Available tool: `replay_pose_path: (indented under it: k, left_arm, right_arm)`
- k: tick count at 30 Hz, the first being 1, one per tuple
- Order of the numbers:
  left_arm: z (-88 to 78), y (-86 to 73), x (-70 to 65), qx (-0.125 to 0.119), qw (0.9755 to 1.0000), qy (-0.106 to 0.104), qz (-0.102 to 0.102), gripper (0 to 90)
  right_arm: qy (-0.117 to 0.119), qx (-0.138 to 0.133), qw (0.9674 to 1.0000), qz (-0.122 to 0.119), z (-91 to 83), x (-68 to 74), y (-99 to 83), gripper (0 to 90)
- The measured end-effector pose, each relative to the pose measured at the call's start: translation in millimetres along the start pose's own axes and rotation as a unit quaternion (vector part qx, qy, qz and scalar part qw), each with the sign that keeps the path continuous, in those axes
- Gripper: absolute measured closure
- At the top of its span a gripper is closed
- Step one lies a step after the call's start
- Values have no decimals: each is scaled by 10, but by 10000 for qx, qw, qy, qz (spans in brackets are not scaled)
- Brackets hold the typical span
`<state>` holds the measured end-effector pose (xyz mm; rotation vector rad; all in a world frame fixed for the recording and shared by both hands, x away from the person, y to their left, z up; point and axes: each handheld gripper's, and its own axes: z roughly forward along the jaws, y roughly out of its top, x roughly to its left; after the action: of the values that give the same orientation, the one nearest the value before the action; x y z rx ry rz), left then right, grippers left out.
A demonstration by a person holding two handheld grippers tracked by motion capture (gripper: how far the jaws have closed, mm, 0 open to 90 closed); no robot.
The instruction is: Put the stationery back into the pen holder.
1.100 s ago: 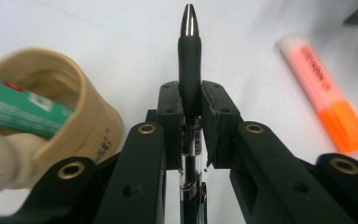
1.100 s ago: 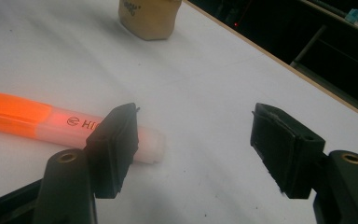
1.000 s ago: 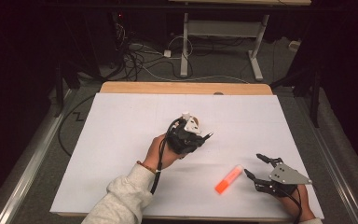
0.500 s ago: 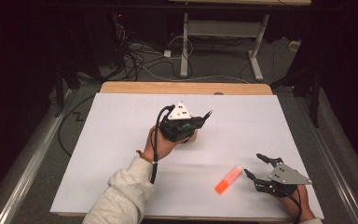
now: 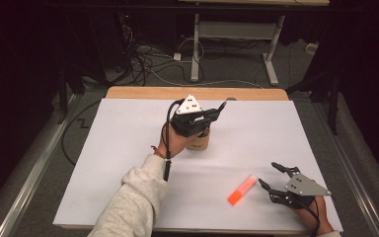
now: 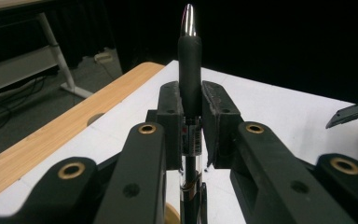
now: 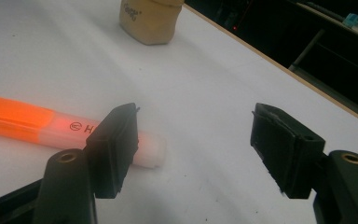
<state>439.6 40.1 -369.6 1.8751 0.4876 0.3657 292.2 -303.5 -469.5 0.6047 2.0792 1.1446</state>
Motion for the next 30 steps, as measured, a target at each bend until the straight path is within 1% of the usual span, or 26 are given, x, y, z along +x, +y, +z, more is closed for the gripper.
replay_pose_path:
  k: [2,4,5,7,8,9,10,11,12,13,14,15,17,19,20,22,23,25,27,30]
  left_arm:
    - [39,-21,34,-111,9999,-59,-47,766]
    - [82,-37,57,-169,9998,46,-12,766]
    - [105,-45,74,-190,9998,24,-10,766]
    - [149,-62,104,-158,9998,85,18,766]
    - [165,-76,119,-186,9998,73,12,766]
    - [178,-93,138,-210,9998,41,-35,765]
    - [196,-111,149,-206,9998,56,-61,766]
    - [211,-127,157,-167,9998,97,-36,765]
    - [226,-147,170,-176,9998,73,-55,765]
    - [240,-166,184,-183,9998,27,-118,765]
    - [250,-181,192,-168,9998,54,-130,765]
    - [257,-195,200,-170,9997,64,-141,765]
    - [268,-226,218,-217,9995,-22,-219,764]
    - [281,-248,220,-181,9996,33,-218,764]
    - [283,-261,225,-204,9995,-24,-247,764]
    - [286,-276,221,-149,9996,58,-214,764]
    - [286,-285,221,-142,9997,24,-221,764]
    - [282,-303,213,-96,9998,51,-194,764]
    - [269,-325,206,-81,9998,32,-185,763]
    - [236,-353,199,-75,9998,80,-173,762]
  right_arm:
    - [-2,-2,10000,2,2,-1,0,329]
    - [1,12,10000,9,5,2,-3,328]
    - [8,16,10000,-7,6,1,-3,328]
    - [18,8,10000,-5,7,1,-4,328]
    - [15,10,10000,-6,6,1,-4,328]
    - [20,9,10000,-5,5,-2,-5,328]
    - [29,4,10000,6,5,-3,-5,328]
    - [32,3,10000,5,5,-3,-6,328]
    - [39,0,10000,3,7,-3,-7,328]
    - [39,4,10000,0,8,-2,-8,328]
    - [46,3,10000,-2,10,-1,-8,328]
    - [42,7,10000,-14,11,0,-6,328]
    - [44,2,10000,-16,8,3,-2,328]
    - [45,-8,10000,-11,3,3,-1,329]
    - [39,-14,10000,-11,0,0,-1,328]
    - [39,-15,10000,4,0,-2,-3,328]
    - [42,-7,10000,0,2,-1,-3,328]
    - [52,-3,10000,-11,3,3,-2,328]
    - [60,-3,10000,-19,3,4,-1,328]
    - [56,2,10000,-11,3,4,-2,328]
